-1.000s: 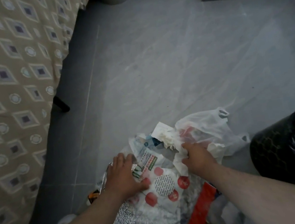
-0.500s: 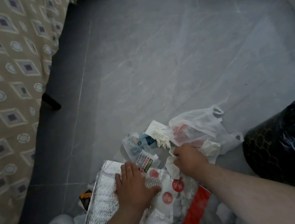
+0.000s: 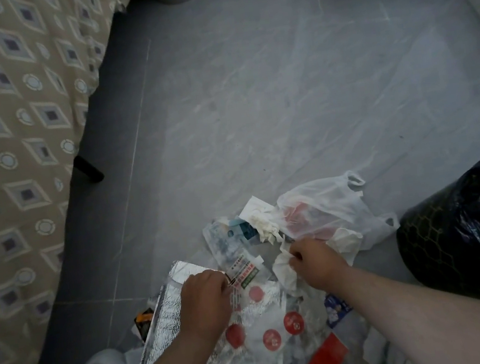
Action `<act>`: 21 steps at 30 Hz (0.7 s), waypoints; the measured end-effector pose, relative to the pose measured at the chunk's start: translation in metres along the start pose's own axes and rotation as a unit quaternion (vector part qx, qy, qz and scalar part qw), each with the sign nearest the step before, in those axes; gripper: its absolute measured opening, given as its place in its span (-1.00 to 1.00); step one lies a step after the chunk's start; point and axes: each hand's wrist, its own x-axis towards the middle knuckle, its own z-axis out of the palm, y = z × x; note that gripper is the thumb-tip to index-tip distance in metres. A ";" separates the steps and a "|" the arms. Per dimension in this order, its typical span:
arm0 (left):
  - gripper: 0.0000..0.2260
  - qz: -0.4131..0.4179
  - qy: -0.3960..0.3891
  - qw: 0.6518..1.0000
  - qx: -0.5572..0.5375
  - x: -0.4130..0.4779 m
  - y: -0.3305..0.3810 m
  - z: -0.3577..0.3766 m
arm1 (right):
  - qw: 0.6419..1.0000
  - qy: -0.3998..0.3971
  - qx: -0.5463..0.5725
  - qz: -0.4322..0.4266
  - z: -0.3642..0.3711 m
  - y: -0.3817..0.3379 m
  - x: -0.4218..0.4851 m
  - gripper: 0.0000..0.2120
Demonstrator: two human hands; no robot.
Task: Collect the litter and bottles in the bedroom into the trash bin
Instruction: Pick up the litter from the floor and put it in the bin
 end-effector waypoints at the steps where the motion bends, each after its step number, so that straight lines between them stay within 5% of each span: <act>1: -0.81 -0.016 0.007 0.999 -0.031 0.001 0.001 -0.004 | 1.000 0.001 0.006 -0.002 -0.002 0.000 -0.001 -0.77; 4: -0.84 -0.089 -0.014 0.979 -0.180 0.008 0.010 -0.025 | 1.000 0.011 0.015 -0.018 -0.017 -0.006 -0.005 -0.85; 10: -0.89 -0.131 0.075 0.923 -0.354 0.031 0.048 -0.094 | 0.995 0.058 -0.007 -0.081 -0.091 -0.035 -0.026 -0.82; 15: -0.93 -0.076 0.105 0.908 -0.399 0.031 0.118 -0.153 | 0.979 0.137 -0.034 -0.149 -0.189 -0.055 -0.087 -0.84; 21: -0.87 0.031 0.091 0.883 -0.460 0.006 0.260 -0.170 | 0.949 0.299 0.037 -0.088 -0.276 0.009 -0.187 -0.86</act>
